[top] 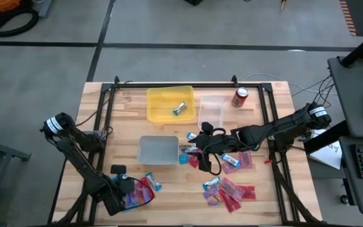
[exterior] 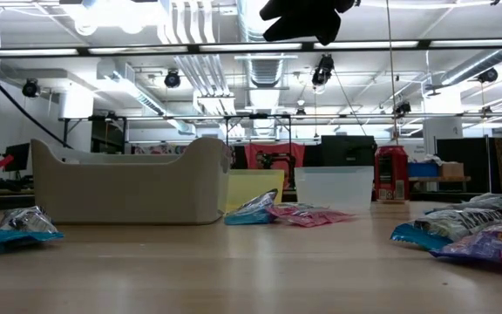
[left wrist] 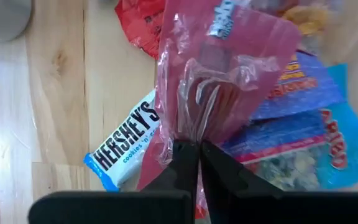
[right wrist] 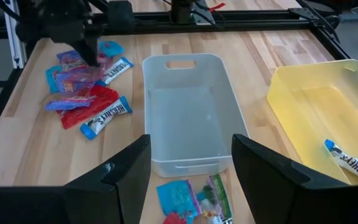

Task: Sort candy
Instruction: Put the red candy into the gray bin

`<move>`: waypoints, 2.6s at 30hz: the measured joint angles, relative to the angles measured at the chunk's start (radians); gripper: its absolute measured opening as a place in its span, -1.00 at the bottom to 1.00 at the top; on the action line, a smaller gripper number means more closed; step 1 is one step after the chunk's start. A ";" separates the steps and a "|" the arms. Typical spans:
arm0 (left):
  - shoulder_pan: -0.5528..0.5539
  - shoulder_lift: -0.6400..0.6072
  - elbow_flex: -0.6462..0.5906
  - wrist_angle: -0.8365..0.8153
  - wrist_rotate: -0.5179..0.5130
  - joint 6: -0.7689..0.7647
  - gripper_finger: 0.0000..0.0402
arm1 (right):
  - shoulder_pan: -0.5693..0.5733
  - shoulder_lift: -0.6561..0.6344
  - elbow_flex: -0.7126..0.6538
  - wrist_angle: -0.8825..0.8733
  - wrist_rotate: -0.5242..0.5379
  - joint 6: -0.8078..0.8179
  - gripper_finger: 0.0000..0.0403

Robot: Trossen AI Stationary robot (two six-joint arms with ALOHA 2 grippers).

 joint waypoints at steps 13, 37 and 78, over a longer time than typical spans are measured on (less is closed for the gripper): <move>0.002 -0.138 0.043 -0.052 -0.108 0.055 -1.00 | 0.000 0.000 -0.002 -0.001 0.000 0.000 0.07; -0.001 -0.012 0.021 0.025 -0.029 -0.066 0.03 | 0.000 0.000 -0.003 -0.001 -0.003 0.001 0.07; 0.015 -0.138 0.140 -0.194 -0.217 0.023 -0.99 | 0.000 0.001 -0.003 -0.003 -0.008 0.001 0.07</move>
